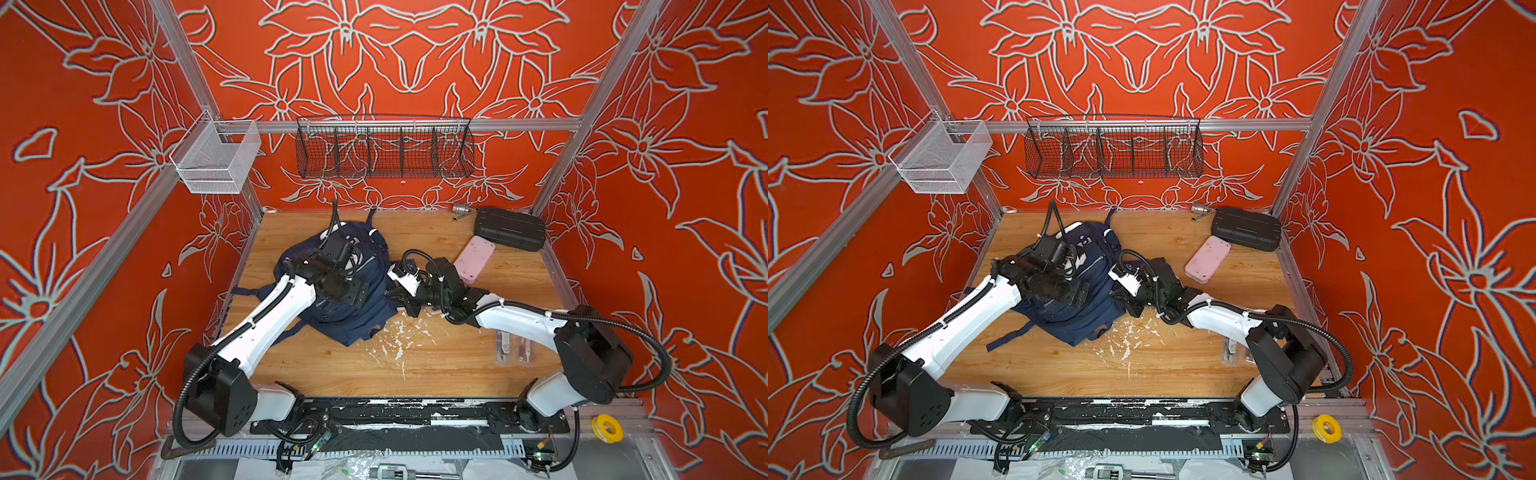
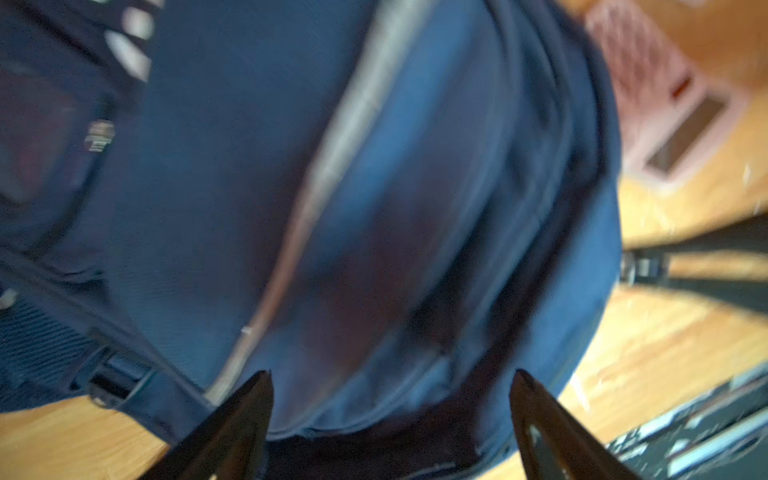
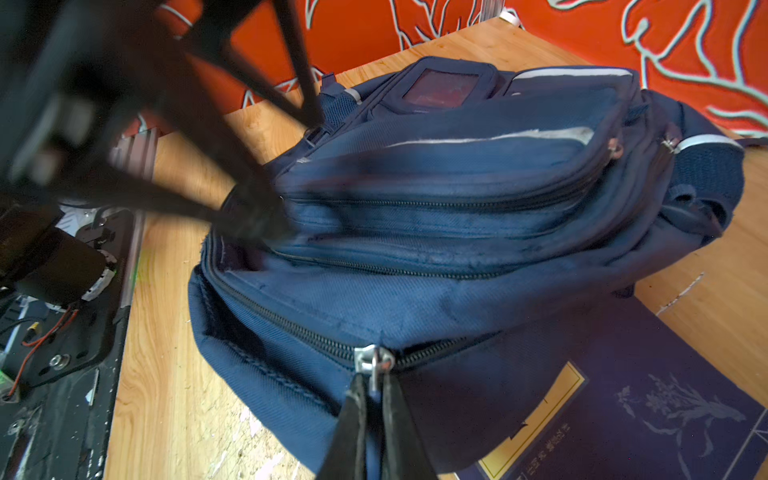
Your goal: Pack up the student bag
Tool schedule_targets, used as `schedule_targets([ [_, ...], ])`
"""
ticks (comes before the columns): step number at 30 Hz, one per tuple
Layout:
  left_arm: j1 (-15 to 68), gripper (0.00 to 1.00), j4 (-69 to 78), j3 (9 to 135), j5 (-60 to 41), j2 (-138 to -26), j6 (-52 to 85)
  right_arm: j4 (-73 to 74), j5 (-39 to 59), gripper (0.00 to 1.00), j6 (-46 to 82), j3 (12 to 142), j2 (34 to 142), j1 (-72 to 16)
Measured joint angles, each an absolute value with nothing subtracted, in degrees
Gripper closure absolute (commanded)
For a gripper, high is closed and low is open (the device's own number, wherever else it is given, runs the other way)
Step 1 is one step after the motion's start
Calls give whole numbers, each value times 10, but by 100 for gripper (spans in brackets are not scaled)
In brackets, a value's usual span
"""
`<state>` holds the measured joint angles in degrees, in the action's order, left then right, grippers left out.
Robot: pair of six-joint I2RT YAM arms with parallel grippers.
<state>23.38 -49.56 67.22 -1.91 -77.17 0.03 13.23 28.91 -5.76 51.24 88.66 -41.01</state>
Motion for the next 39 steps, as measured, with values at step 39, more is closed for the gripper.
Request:
schedule_targets([
  [39,222,4,-471,705,53,-848,-32,69,301,100,-75,534,882,-401],
])
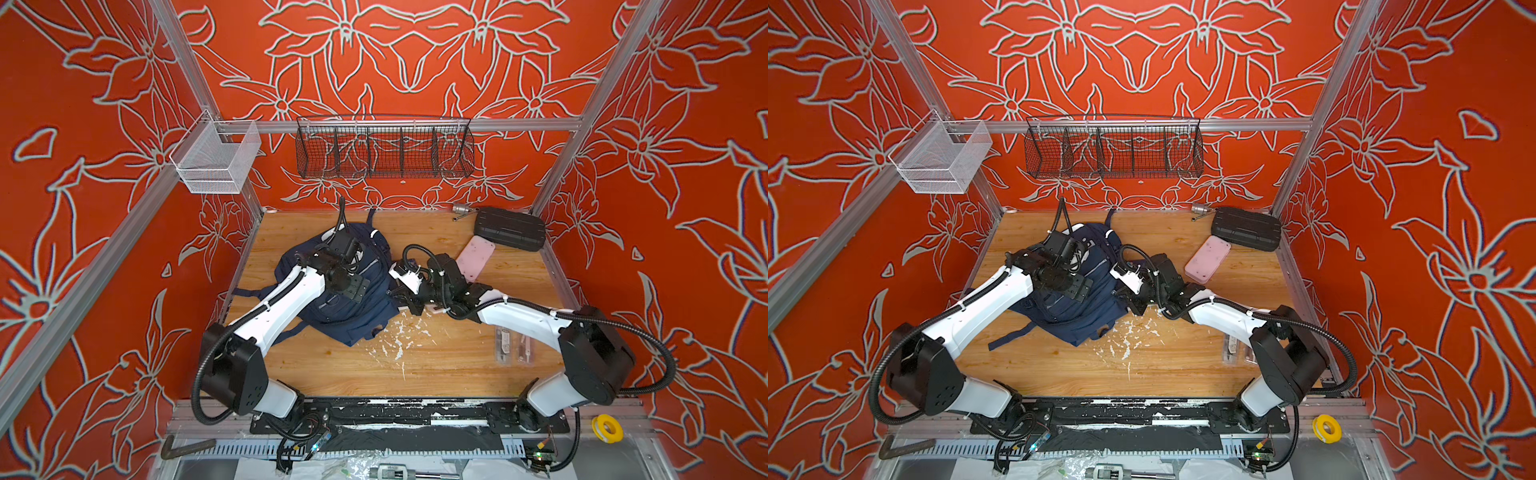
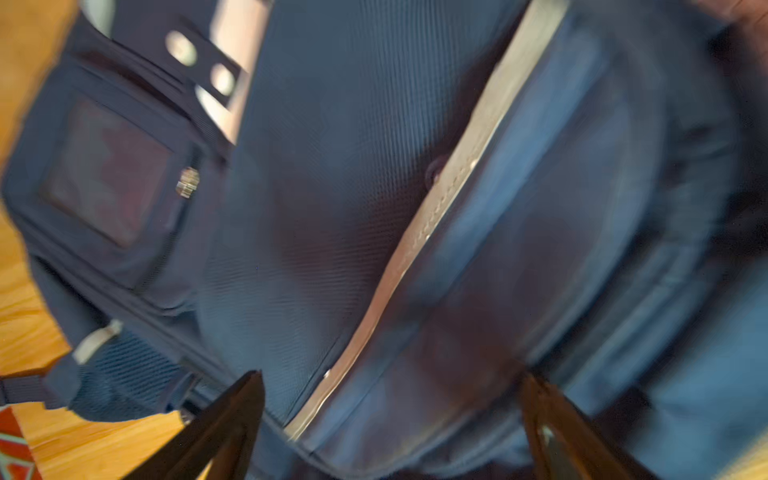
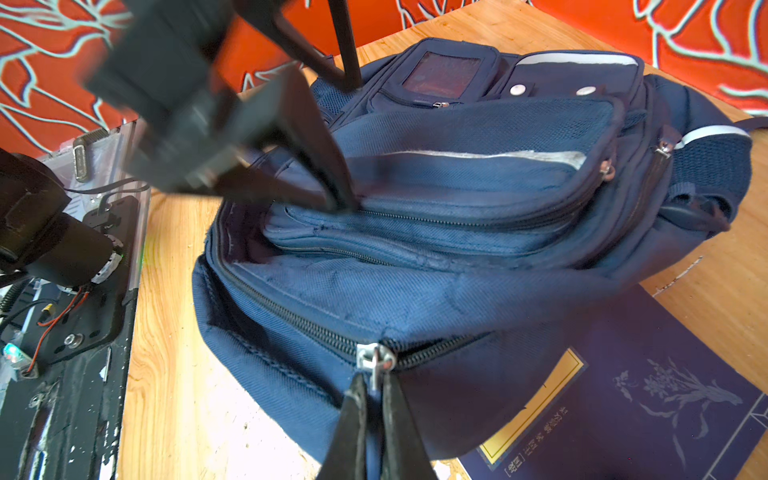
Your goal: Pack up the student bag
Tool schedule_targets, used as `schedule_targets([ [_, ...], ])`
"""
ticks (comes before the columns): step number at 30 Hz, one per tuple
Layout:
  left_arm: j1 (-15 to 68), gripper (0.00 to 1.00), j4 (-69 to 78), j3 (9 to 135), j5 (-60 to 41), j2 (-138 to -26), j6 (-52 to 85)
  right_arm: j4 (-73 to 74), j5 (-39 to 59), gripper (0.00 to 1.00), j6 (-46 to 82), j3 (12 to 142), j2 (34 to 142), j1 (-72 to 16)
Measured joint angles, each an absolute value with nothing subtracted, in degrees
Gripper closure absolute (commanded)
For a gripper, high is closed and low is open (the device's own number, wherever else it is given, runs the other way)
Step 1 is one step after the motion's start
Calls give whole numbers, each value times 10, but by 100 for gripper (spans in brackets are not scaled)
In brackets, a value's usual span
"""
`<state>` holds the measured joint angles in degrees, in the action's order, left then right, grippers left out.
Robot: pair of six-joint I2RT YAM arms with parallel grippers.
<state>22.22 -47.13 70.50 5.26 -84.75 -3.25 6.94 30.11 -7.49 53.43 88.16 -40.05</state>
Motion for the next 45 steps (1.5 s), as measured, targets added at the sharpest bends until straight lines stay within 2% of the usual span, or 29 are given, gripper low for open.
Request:
schedule_targets([
  [6,222,7,-469,690,73,-857,-34,64,301,100,-75,536,881,-401],
  [9,223,19,-470,695,95,-876,-29,61,301,100,-76,536,881,-401],
  [10,225,35,-472,698,99,-885,-27,60,301,100,-77,536,881,-401],
  [11,225,57,-475,704,100,-895,-24,56,301,100,-79,537,881,-401],
  [14,227,100,-499,738,89,-927,-13,42,299,100,-82,545,882,-401],
  [21,223,100,-561,815,78,-962,49,1,249,100,-88,591,884,-433],
  [27,179,100,-606,844,32,-945,122,-8,178,100,-83,610,889,-486],
  [31,170,100,-621,837,5,-902,166,-27,187,100,-85,651,907,-461],
  [38,164,100,-607,836,-97,-853,265,-114,235,100,-135,797,956,-402],
  [45,113,100,-562,840,-200,-873,370,-161,220,100,-170,809,953,-430],
])
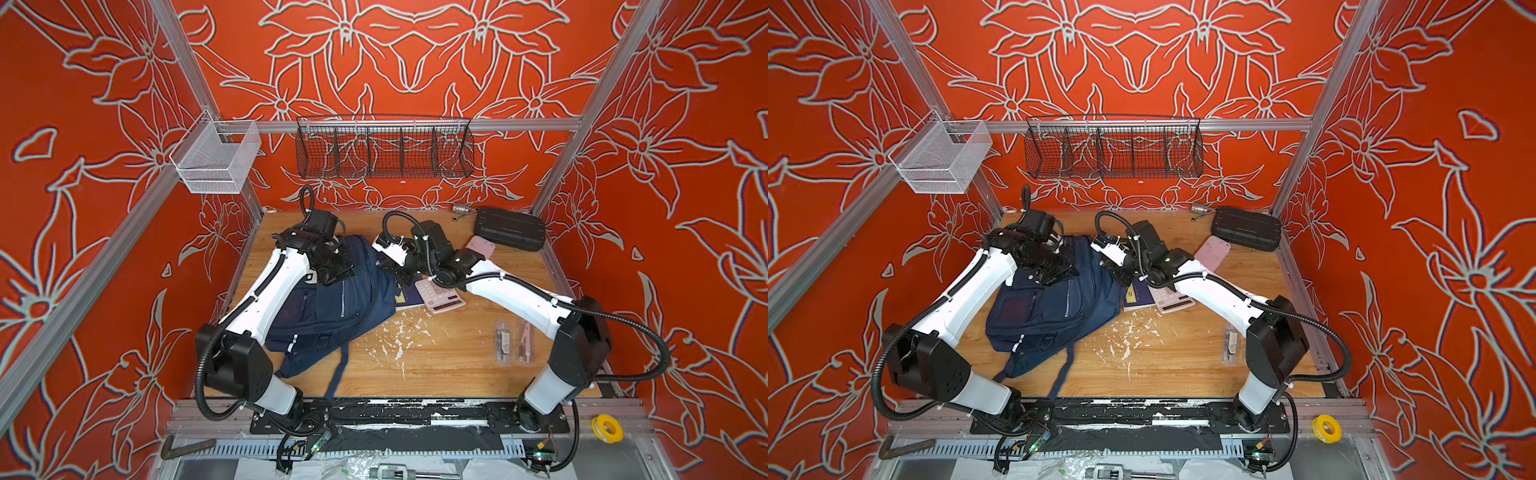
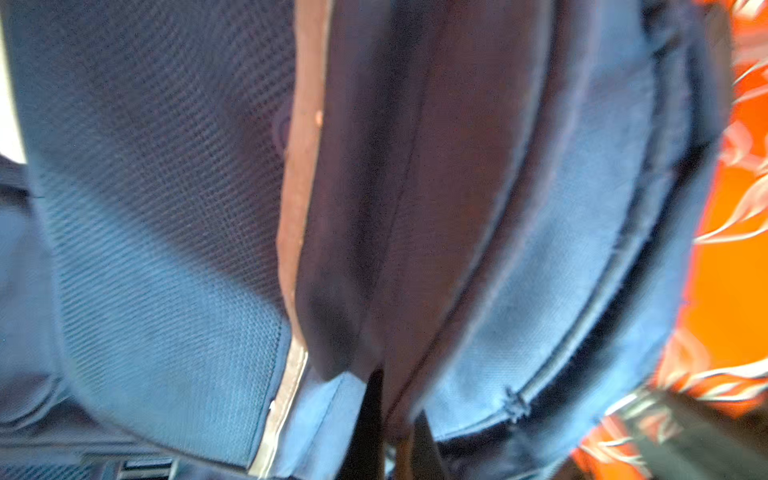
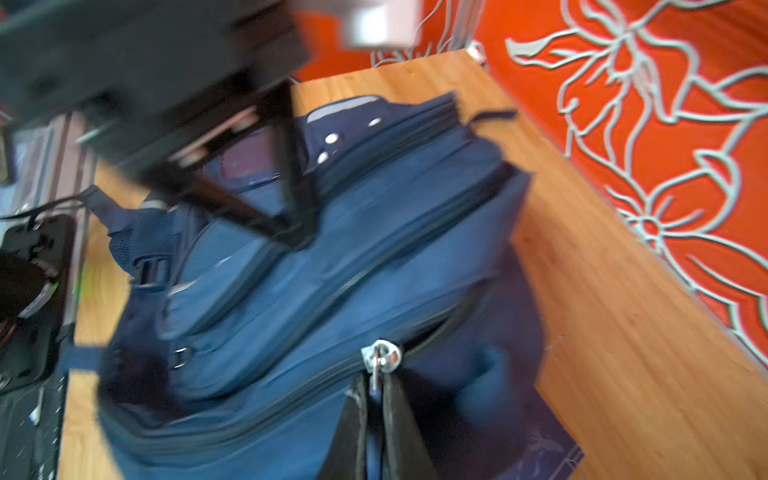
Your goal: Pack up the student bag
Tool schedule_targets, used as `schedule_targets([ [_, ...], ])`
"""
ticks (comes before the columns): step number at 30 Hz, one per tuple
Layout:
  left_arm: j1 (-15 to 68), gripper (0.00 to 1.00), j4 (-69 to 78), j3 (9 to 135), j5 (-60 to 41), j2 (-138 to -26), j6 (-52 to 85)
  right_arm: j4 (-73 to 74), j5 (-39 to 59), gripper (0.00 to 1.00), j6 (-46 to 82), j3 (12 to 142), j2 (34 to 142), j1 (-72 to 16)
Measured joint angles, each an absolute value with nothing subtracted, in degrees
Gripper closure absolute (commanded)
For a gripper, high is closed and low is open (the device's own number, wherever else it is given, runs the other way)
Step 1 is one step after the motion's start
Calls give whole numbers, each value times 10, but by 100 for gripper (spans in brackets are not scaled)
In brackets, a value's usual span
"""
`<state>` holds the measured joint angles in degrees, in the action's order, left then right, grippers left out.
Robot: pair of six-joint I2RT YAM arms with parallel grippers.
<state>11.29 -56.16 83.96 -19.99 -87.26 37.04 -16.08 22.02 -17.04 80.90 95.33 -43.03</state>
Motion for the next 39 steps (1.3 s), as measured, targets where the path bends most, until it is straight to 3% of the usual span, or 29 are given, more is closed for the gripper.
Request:
schedule_targets([
  [10,85,100,-446,811,-229,-880,514,-180,116,100,-177,779,945,-527],
  [18,70,100,-398,791,-242,-880,595,-84,17,100,-147,712,941,-560],
  [24,39,100,-345,809,-263,-880,640,6,21,100,-151,601,912,-568],
  [30,31,100,-314,826,-279,-880,683,45,40,100,-165,606,918,-578],
  [39,30,100,-281,834,-279,-882,735,97,48,100,-160,654,1010,-622],
])
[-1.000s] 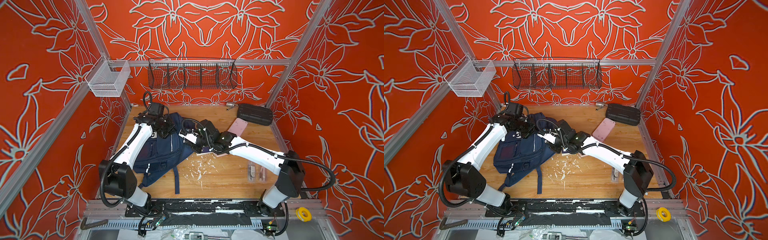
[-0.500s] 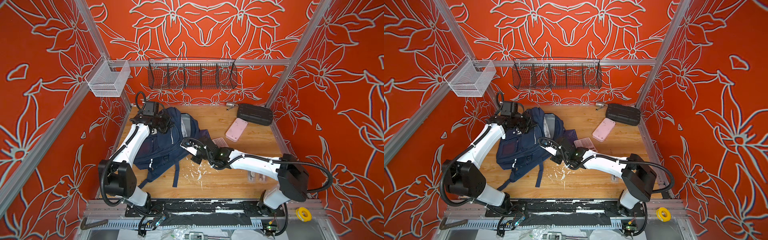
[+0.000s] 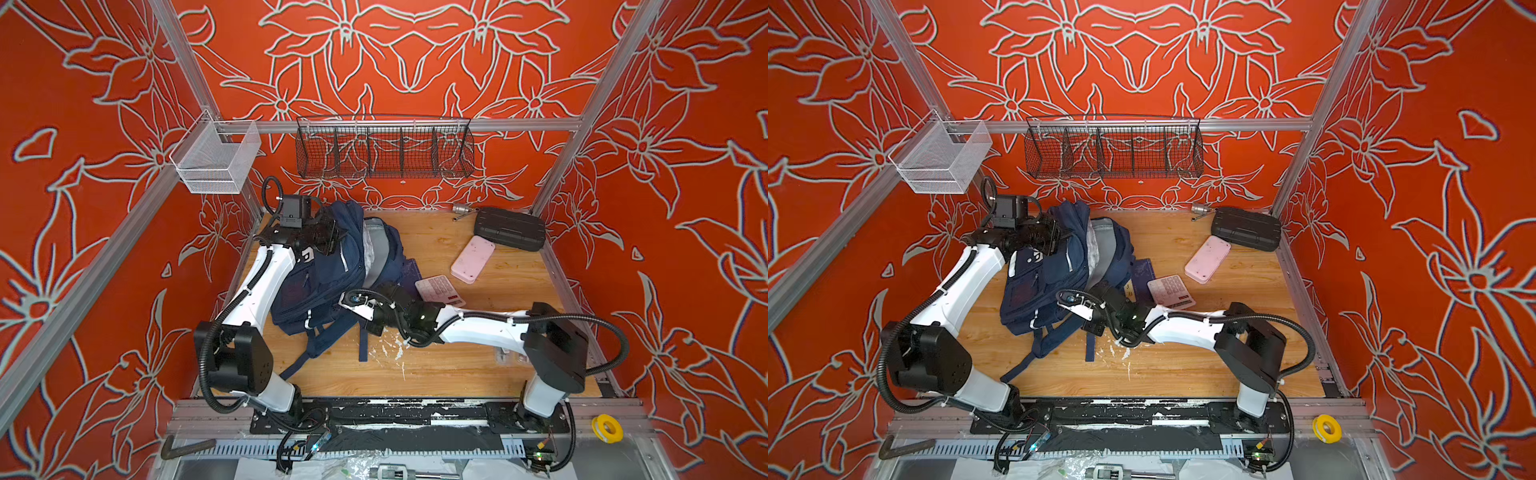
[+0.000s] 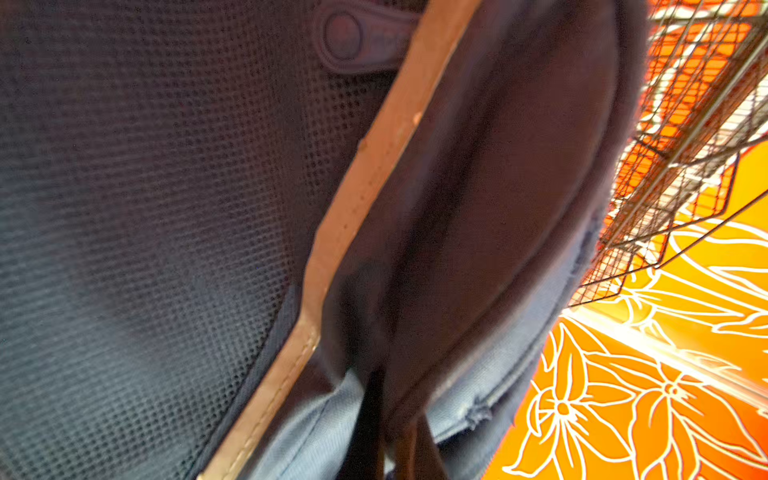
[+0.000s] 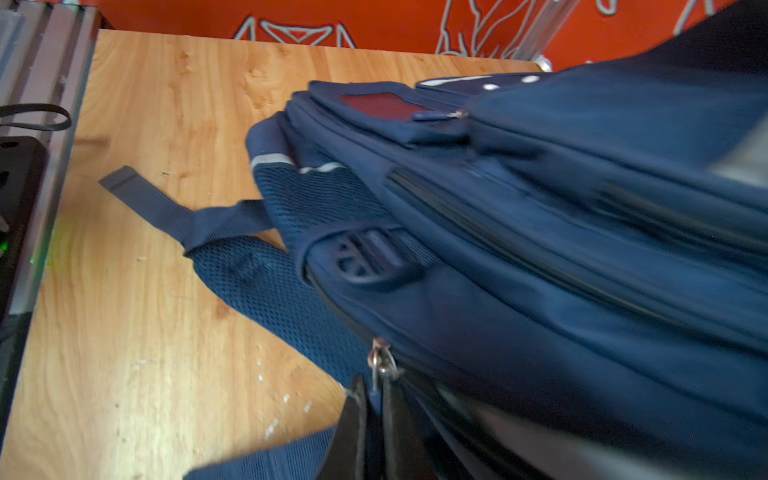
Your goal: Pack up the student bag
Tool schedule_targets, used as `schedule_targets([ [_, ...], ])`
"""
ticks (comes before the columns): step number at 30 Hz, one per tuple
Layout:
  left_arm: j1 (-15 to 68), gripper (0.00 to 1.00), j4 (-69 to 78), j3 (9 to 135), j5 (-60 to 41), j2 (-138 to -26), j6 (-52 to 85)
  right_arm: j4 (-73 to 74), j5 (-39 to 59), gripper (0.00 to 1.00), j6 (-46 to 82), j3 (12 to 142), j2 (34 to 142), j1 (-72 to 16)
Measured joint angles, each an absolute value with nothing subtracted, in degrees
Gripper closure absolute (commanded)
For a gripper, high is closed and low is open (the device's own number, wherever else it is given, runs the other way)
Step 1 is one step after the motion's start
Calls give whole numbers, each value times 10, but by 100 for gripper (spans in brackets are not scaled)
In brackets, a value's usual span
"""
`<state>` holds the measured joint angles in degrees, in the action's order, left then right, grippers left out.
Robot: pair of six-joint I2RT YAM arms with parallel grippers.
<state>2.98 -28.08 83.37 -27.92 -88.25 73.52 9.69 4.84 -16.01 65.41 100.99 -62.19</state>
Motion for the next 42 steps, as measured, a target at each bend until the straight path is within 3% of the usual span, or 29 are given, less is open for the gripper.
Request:
schedule_targets([
  [12,30,100,-295,876,-291,-895,721,110,67,100,-118,710,1082,-642],
  [15,27,100,-342,902,-290,-896,679,110,68,96,-115,712,1083,-645],
  [21,0,100,-436,945,-298,-891,548,110,94,55,-114,712,1076,-649],
  [27,-21,100,-535,955,-267,-870,397,121,157,33,-101,704,1023,-651],
  [35,-27,100,-707,1080,-197,-913,217,112,187,33,-86,668,883,-616],
  [42,-23,100,-776,1112,-145,-963,123,46,126,34,-51,651,829,-521],
])
